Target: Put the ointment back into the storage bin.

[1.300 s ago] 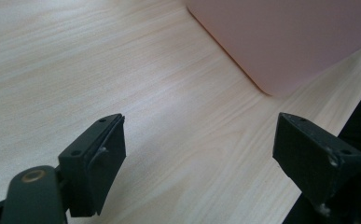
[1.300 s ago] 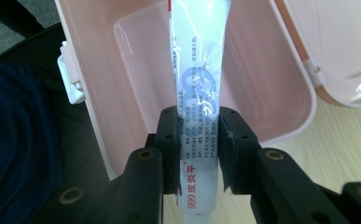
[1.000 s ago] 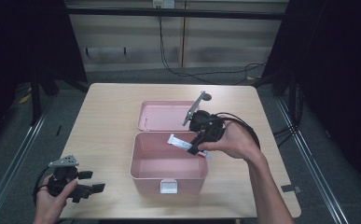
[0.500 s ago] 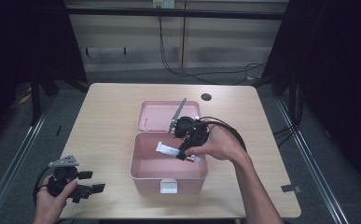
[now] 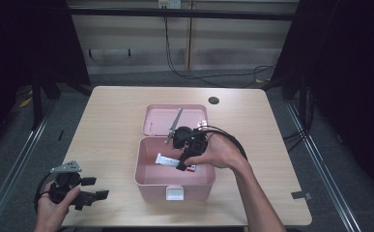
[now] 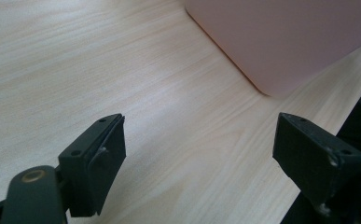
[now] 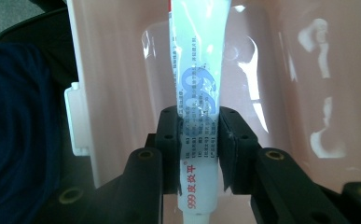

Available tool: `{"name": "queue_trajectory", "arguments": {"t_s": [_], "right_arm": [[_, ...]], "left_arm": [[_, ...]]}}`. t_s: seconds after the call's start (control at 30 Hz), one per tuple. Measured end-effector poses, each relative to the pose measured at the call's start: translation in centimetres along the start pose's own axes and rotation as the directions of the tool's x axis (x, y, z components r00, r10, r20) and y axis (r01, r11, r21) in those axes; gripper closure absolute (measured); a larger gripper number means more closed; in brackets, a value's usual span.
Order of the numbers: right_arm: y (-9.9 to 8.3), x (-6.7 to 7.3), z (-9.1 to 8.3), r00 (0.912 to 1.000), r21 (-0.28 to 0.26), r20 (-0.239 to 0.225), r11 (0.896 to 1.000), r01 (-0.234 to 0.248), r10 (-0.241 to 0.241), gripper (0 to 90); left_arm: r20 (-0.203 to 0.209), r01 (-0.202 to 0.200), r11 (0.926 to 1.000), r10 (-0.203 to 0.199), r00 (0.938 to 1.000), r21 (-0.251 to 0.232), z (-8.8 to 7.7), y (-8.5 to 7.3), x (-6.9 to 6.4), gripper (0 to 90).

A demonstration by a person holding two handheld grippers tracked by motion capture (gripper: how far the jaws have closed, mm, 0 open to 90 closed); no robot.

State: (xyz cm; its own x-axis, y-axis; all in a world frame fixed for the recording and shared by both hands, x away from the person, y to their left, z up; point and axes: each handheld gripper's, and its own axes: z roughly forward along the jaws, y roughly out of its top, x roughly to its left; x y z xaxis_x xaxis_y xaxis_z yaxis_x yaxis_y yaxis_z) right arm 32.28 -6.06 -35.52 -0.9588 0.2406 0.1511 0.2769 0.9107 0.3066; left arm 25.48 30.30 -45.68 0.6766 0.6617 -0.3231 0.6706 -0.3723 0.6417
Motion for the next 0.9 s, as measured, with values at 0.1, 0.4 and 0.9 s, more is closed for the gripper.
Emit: {"name": "queue_trajectory", "arguments": {"t_s": [0.1,0.4,0.9], "right_arm": [[0.2,0.1,0.6,0.9998,0.014,-0.014,1.0,0.013,-0.012,71.8],[0.7,0.0,1.7,0.9983,0.039,-0.044,0.998,0.041,-0.039,71.8],[1.0,-0.2,3.9,0.9904,0.083,-0.114,0.993,0.087,-0.077,71.8]], "left_arm": [[0.003,0.0,1.0,0.0,1.0,0.002,0.0,0.0,0.0,17.1],[0.002,-0.001,1.0,0.001,1.0,0.002,0.0,0.0,0.0,17.1],[0.003,0.001,1.0,-0.001,1.0,0.006,0.0,0.0,0.0,17.1]]}}
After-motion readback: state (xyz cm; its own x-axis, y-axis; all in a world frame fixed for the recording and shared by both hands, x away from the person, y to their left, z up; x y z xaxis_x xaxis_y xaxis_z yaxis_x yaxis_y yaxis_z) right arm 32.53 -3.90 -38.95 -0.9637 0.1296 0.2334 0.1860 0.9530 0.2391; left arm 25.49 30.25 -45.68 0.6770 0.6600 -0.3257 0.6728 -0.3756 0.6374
